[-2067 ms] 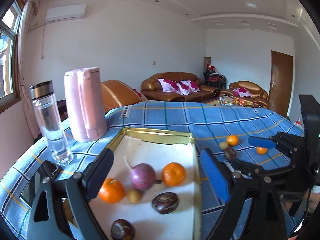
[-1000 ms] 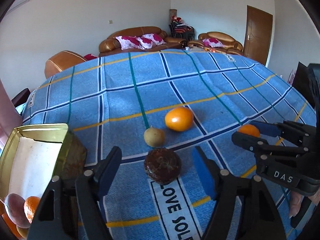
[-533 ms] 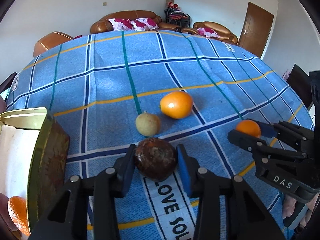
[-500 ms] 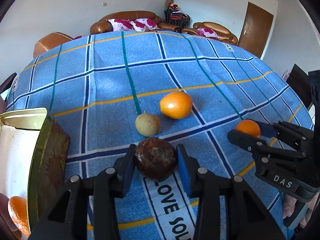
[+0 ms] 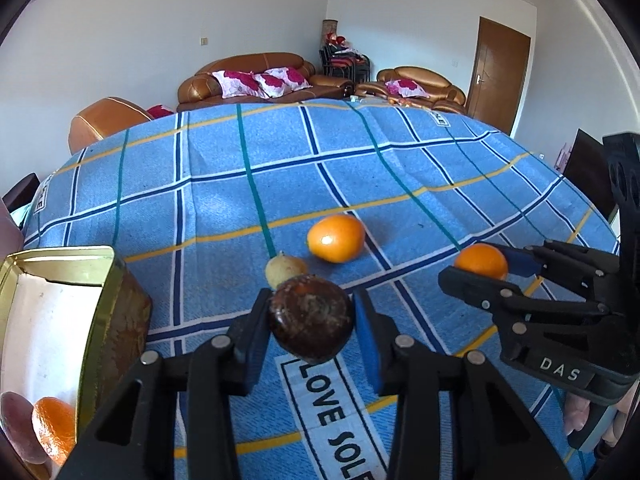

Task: Organize fruits
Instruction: 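Grasp a small orange with the right tool while the left tool grasps a brown round fruit, then carry the orange and the brown fruit toward the gold tin with both tools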

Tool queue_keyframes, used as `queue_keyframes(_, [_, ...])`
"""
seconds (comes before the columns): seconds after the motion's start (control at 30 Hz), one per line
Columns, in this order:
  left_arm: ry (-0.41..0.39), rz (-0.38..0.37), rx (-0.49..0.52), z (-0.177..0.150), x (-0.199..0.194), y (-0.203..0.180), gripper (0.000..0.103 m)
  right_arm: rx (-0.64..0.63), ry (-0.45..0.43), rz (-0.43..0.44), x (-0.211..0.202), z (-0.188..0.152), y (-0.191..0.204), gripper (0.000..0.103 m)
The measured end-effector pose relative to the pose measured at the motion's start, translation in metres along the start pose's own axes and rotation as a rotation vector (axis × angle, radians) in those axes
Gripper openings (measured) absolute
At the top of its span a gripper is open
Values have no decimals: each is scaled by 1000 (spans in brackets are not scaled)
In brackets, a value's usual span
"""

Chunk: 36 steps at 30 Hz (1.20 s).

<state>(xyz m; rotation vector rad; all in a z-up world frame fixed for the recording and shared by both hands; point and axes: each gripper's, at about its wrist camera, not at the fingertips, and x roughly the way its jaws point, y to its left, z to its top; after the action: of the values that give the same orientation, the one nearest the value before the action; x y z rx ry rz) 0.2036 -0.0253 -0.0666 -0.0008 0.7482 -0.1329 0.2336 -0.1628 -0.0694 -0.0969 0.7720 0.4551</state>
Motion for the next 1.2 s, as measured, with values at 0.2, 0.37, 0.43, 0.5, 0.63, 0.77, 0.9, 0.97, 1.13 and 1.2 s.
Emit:
queue_keyframes(0.2, [-56,13,9,1,-10,-3,41,-19,-38,0,-7,1,4,43])
queue_keyframes(0.37, [-89,21,5,0,-16,-2,41,-35,-72,3,-13,1,7,43])
queue_keyframes(0.43, [-108,27,3,0,-19,-2,41,-38,-87,3,-16,0,8,43])
queue_keyframes(0.5, [-127,31,3,-1,-23,-2,41,-40,-102,6,-18,0,8,43])
queue_keyframes(0.63, [-155,38,11,-2,-28,-3,41,-47,-121,8,-22,-1,9,43])
queue_keyframes(0.77, [-176,45,16,-3,-32,-4,41,-54,-141,6,-25,-1,10,43])
queue_keyframes(0.9, [-199,51,14,-4,-36,-4,41,-60,-164,8,-29,-3,10,43])
queue_keyframes(0.97, [-211,54,13,-4,-38,-4,41,-63,-178,8,-31,-3,11,43])
queue_keyframes(1.13, [-242,60,15,-5,-44,-4,41,-76,-205,11,-36,-5,13,43])
queue_keyframes(1.2, [-255,63,17,-6,-46,-4,41,-80,-214,8,-37,-5,14,43])
